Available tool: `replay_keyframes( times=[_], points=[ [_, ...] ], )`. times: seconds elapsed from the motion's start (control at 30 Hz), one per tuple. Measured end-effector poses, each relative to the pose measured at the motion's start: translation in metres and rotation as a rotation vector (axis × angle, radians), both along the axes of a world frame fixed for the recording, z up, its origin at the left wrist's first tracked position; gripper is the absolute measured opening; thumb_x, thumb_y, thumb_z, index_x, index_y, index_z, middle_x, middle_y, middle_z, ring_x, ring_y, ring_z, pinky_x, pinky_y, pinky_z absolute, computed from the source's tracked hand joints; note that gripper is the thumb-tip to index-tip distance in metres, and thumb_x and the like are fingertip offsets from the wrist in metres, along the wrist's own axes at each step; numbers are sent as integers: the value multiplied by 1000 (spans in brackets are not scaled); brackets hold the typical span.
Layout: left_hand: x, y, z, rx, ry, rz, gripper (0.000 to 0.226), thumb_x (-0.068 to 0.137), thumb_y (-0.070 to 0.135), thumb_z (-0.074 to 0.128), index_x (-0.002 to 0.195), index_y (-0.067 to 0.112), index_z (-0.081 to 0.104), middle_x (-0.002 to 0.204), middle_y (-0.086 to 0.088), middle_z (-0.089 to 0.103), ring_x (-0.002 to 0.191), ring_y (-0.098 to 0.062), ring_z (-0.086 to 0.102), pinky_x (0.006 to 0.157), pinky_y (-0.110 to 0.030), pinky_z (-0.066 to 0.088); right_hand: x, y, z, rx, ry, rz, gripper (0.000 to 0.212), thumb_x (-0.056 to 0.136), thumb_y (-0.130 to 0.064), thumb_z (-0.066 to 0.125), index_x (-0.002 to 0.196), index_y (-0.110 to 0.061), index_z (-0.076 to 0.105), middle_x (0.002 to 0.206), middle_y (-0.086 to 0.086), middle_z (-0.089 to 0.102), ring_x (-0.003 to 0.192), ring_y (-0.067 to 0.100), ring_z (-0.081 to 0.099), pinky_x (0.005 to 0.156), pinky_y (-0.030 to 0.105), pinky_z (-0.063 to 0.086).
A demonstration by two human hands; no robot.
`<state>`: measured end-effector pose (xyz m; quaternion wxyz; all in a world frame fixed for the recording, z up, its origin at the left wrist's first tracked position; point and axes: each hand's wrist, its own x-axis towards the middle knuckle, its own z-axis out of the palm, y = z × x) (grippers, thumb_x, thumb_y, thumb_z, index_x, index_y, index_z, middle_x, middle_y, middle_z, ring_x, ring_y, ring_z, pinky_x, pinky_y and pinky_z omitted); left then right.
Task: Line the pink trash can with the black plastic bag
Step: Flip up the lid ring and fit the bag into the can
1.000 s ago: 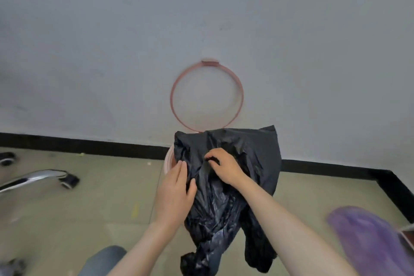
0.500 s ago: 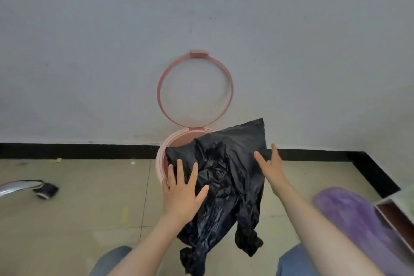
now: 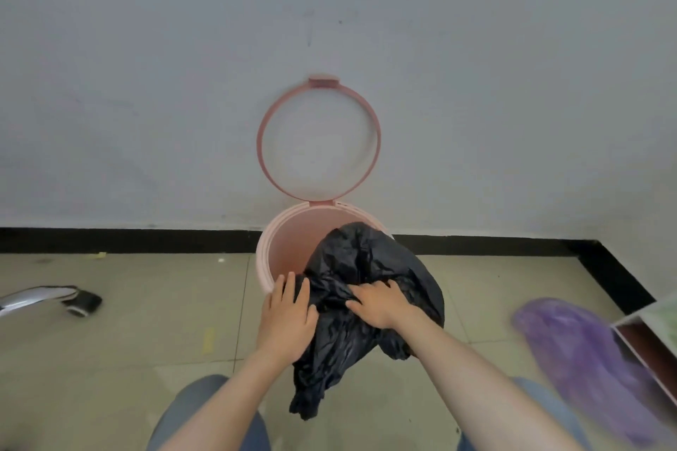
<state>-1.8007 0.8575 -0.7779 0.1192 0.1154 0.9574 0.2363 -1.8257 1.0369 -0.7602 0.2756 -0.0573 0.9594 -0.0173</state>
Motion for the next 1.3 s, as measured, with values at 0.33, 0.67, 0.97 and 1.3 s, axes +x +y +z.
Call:
replay_keyframes(
  times=[0.33,0.67,0.97,1.3],
  points=[
    [12,4,-2,-119,-19,30,60,94,51,22,146,24,6,157,-7,-5,142,-27,-13,116,-42,0,3,9,6,-131,373,-70,54,94,-46,37,141,-23,26,153,11,21,140,29,18,112,47,21],
    [20,24,-2,-120,-31,34,100,59,85,-12,144,35,-1,156,-5,-12,141,-25,-17,115,-41,-3,-2,82,3,-606,146,-420,64,87,-30,60,141,-26,27,151,14,24,136,27,30,109,36,30],
    [11,26,-6,-115,26,272,103,57,80,-25,144,33,3,157,-5,-6,143,-23,-10,116,-40,1,-74,29,29,-493,423,-233,41,93,-15,48,132,-5,41,135,20,46,115,35,51,95,38,44],
    [31,45,15,-9,-55,350,94,55,84,6,140,44,-1,156,-2,-9,142,-21,-13,115,-44,3,-93,22,-1,-535,71,104,39,99,-16,29,136,-6,38,148,17,32,136,31,30,111,38,27]
  ],
)
